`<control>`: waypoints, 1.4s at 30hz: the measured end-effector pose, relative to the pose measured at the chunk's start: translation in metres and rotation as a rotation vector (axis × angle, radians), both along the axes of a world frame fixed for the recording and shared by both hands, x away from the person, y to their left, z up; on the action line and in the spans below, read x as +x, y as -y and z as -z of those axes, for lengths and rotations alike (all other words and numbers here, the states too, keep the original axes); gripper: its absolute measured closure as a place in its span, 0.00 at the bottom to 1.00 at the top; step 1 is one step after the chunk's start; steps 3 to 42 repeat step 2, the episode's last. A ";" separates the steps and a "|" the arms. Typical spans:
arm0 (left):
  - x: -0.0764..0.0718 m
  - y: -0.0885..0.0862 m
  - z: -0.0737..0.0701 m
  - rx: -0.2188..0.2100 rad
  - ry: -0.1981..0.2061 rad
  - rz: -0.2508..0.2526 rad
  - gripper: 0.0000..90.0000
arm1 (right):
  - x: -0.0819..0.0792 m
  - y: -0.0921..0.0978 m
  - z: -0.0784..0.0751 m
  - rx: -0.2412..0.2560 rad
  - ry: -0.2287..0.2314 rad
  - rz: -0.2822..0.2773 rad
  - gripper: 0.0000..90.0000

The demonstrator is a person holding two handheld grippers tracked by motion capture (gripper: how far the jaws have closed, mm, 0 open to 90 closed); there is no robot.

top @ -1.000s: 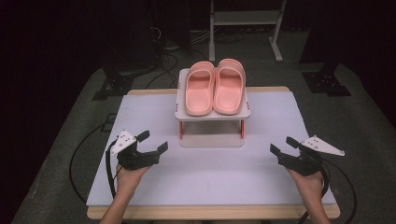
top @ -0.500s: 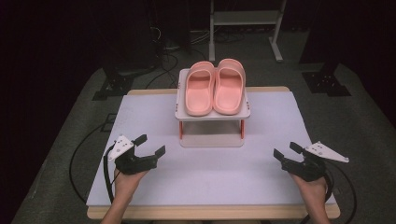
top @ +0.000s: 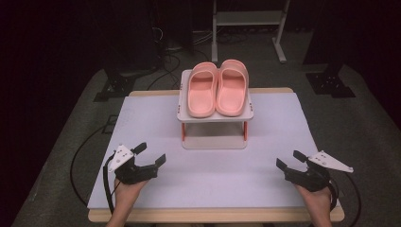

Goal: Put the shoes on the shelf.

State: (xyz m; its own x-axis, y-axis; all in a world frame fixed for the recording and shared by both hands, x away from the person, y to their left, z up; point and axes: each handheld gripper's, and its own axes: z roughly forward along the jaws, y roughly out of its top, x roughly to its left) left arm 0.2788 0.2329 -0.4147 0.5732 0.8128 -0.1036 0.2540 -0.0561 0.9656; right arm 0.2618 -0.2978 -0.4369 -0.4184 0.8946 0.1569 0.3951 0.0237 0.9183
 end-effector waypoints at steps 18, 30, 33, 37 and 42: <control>-0.003 -0.001 0.003 -0.003 0.001 -0.009 0.11 | -0.003 0.001 0.002 0.003 0.012 0.002 0.22; -0.003 -0.001 0.003 -0.003 0.001 -0.009 0.11 | -0.003 0.001 0.002 0.003 0.012 0.002 0.22; -0.003 -0.001 0.003 -0.003 0.001 -0.009 0.11 | -0.003 0.001 0.002 0.003 0.012 0.002 0.22; -0.003 -0.001 0.003 -0.003 0.001 -0.009 0.11 | -0.003 0.001 0.002 0.003 0.012 0.002 0.22; -0.003 -0.001 0.003 -0.003 0.001 -0.009 0.11 | -0.003 0.001 0.002 0.003 0.012 0.002 0.22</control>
